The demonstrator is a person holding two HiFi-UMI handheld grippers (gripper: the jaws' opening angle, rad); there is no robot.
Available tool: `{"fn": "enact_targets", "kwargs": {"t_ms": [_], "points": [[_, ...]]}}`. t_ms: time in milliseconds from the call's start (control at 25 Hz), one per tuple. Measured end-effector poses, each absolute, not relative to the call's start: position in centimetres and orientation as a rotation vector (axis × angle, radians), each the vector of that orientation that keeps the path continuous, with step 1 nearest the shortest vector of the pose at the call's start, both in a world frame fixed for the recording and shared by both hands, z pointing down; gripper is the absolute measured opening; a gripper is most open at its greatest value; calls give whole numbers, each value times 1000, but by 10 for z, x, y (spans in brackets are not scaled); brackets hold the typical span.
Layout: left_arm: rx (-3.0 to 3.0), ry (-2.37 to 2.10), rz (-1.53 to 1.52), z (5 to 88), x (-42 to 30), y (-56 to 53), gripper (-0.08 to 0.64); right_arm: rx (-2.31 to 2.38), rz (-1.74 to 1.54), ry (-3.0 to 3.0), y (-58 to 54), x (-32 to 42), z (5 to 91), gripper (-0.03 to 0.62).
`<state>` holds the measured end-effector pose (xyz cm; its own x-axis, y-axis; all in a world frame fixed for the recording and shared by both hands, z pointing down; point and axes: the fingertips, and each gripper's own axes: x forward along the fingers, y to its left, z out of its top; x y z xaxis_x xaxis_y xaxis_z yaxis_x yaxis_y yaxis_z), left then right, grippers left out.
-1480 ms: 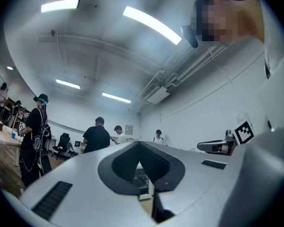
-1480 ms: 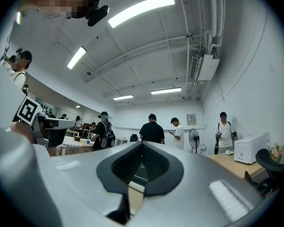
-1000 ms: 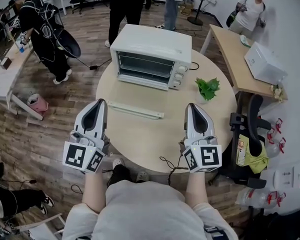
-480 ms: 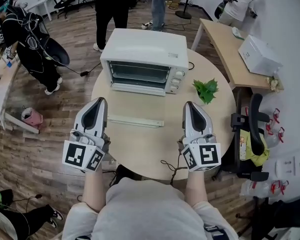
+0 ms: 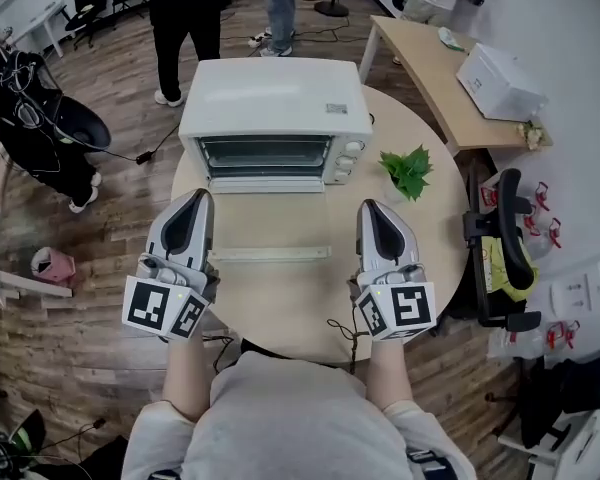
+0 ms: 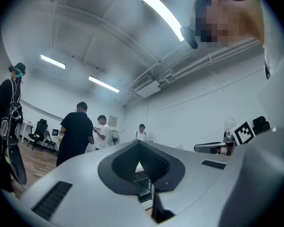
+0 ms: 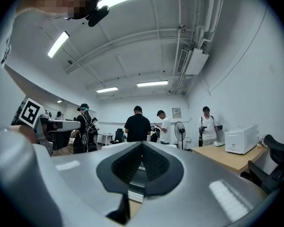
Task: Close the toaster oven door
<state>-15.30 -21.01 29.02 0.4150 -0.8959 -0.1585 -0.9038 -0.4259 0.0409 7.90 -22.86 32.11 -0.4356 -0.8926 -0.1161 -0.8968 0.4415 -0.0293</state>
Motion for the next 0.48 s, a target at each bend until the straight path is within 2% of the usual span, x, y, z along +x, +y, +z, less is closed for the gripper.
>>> {"fn": "enact_targets", "kwargs": {"t_ms": [480], "points": [[-2740, 1576, 200, 323, -161, -239, 2, -1744, -143, 2579, -238, 62, 383, 12]]}}
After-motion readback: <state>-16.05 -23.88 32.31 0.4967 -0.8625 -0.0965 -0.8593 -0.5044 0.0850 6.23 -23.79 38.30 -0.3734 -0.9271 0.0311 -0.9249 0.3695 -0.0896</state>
